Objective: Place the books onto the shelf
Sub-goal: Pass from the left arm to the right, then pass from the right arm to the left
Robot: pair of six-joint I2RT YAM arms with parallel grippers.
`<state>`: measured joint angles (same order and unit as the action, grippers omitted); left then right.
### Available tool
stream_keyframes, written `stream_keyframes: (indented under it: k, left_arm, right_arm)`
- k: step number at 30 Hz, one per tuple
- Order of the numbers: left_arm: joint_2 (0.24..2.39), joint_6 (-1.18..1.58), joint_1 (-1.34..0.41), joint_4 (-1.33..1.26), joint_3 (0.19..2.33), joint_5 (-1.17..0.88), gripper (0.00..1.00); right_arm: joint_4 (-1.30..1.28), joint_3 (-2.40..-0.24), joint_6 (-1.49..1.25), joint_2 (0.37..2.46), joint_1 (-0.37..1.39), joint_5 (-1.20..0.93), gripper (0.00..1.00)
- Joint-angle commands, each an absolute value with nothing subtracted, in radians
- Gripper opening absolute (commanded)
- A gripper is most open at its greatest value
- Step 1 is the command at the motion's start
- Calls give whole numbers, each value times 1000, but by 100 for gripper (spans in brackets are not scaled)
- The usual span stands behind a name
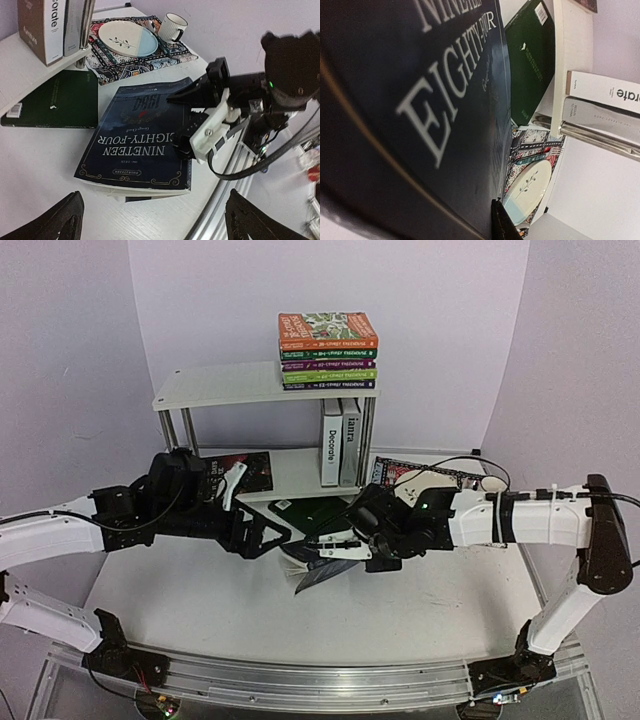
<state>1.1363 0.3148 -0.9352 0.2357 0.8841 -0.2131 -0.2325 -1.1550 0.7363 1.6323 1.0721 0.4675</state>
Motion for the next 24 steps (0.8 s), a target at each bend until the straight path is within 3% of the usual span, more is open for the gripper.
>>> stream_keyframes:
  k: [1, 11, 24]
  left_arm:
    - [1150, 63, -1031, 174, 911, -65, 100]
    - [1058, -372, -1139, -143, 671, -69, 97]
    - [1209, -506, -1167, -149, 740, -18, 91]
  right_arm:
    - [-361, -1255, 616, 1621, 1074, 496, 0]
    - [-362, -1279, 578, 1568, 1074, 355, 0]
    - [-320, -1298, 562, 1524, 1074, 266, 0]
